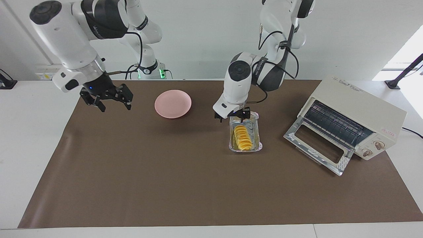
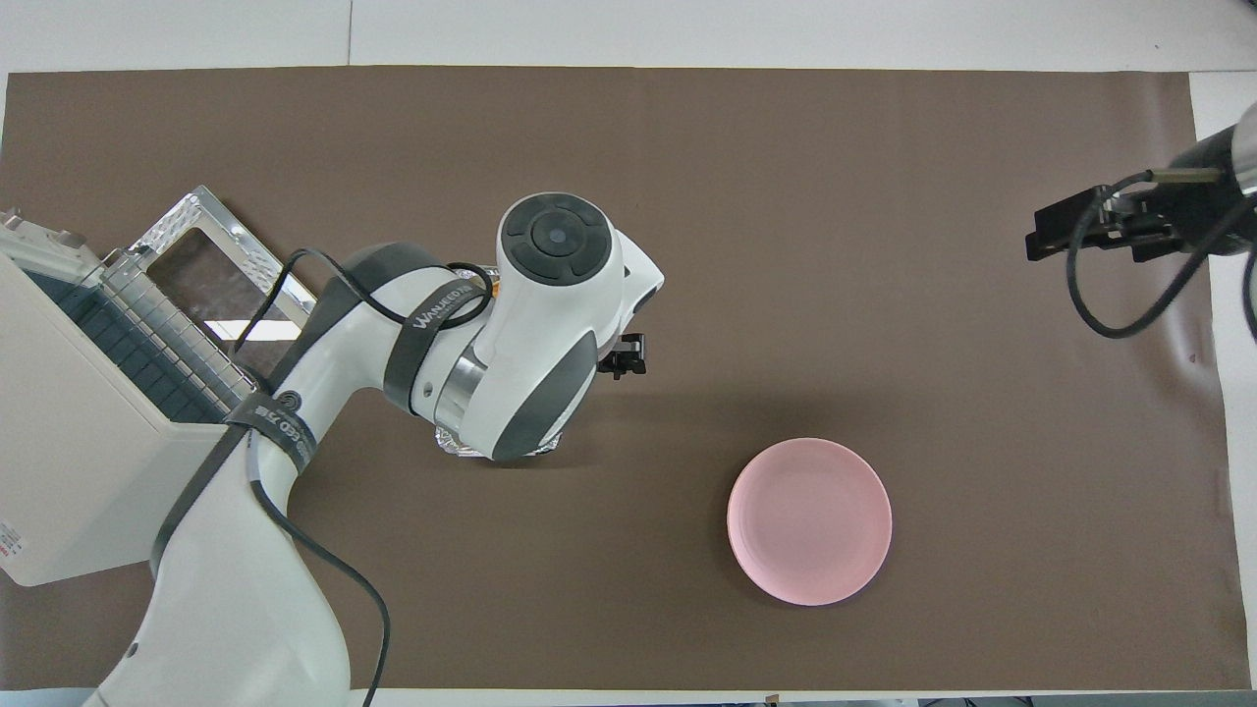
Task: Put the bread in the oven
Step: 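Carry the foil tray into the open oven with the left gripper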
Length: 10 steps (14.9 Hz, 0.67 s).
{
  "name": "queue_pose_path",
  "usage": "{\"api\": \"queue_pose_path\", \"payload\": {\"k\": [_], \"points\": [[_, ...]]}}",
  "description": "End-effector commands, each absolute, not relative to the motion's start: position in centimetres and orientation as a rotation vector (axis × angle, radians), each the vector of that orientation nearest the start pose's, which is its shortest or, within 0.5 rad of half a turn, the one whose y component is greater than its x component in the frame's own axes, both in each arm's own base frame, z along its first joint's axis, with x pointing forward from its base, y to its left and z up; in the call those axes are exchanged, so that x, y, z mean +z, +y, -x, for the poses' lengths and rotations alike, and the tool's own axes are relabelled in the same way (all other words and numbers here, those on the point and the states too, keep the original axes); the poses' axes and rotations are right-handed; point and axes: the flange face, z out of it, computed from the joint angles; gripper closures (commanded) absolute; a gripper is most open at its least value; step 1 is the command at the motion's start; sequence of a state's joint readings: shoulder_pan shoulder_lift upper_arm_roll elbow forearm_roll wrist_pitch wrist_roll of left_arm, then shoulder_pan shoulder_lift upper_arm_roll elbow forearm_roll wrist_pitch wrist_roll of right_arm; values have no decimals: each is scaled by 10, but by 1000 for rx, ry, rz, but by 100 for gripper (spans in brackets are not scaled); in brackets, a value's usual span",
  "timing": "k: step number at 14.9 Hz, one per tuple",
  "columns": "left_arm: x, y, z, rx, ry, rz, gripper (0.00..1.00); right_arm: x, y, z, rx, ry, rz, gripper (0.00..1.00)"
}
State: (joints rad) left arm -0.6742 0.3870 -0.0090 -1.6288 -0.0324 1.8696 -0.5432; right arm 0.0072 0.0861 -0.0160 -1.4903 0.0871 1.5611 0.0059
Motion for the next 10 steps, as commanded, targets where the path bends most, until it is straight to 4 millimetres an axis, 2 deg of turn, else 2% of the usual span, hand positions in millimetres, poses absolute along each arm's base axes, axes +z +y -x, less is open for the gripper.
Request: {"api": "queue_pose_path", "payload": {"k": [1, 3, 4, 5, 8, 10], "points": [[364, -418, -492, 206, 188, 3036, 1, 634, -20, -545, 103, -8, 3092, 0], [344, -415, -488, 204, 187, 3037, 1, 646, -28, -528, 145, -66, 3138, 0], [343, -413, -488, 208, 182, 3035, 1, 648, -33, -523, 158, -65, 3142, 0], [341, -408, -493, 200, 169, 3041, 1, 646, -39, -522, 168, -45, 3143, 0], [339, -401, -504, 170, 145, 3056, 3, 634, -39, -512, 209, -60, 3175, 0], [334, -406, -503, 159, 138, 3061, 10, 633, -38, -512, 205, -51, 3169, 0]]}}
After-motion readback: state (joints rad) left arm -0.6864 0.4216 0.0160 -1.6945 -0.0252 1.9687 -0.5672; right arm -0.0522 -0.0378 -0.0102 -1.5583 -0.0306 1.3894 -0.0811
